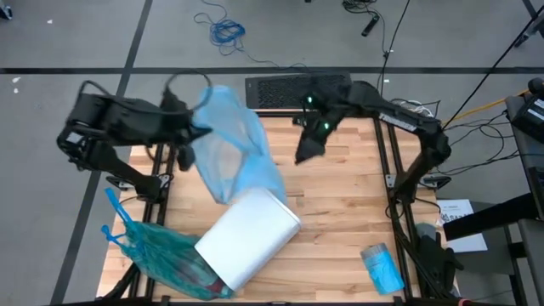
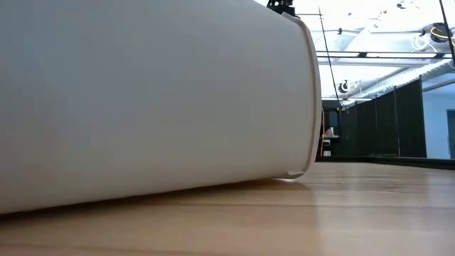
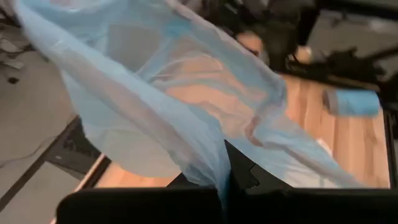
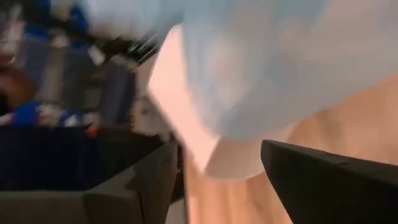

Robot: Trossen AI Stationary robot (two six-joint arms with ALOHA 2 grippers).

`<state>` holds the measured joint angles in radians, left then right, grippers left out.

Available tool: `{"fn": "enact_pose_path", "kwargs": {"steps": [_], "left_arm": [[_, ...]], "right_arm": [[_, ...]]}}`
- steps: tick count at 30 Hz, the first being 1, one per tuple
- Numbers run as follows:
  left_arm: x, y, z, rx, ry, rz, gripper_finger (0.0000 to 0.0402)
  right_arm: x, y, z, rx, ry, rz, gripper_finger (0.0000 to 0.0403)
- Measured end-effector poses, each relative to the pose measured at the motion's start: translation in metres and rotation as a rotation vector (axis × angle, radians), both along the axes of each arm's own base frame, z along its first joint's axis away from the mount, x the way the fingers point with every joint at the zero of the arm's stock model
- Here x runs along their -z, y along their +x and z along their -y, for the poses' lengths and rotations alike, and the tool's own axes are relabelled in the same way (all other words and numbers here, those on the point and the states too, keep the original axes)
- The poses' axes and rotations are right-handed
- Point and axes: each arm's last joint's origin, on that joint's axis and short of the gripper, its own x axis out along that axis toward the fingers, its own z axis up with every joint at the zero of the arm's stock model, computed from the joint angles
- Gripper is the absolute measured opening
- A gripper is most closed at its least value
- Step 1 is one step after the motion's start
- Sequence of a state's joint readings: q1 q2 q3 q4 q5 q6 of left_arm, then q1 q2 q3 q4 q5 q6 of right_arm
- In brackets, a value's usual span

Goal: Place trash/remove bag and relplace
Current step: Insert the new blue trash bag into the white trash bin

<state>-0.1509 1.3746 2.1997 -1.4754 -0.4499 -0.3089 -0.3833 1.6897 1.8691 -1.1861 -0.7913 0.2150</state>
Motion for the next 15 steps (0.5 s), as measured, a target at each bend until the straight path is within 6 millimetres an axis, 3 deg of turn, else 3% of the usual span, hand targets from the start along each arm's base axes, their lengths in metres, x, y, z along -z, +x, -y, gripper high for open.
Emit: {"fn": "enact_pose_path", "kwargs": {"steps": [7, 11, 15], "left_arm": [[-0.009, -0.028, -0.005, -0.062, -0.051, 0.092, 0.0], [-0.011, -0.033, -0.008, -0.126, -0.014, 0.122, 0.0], [-0.017, -0.036, -0.012, -0.267, 0.072, 0.188, 0.0]], "right_arm": [[0.064, -0.011, -0.023, 0.027, 0.131, 0.122, 0.0215], [0.1, -0.007, -0.037, 0.063, 0.245, 0.229, 0.0209], [0.131, -0.009, -0.052, 0.067, 0.341, 0.226, 0.0208]]}}
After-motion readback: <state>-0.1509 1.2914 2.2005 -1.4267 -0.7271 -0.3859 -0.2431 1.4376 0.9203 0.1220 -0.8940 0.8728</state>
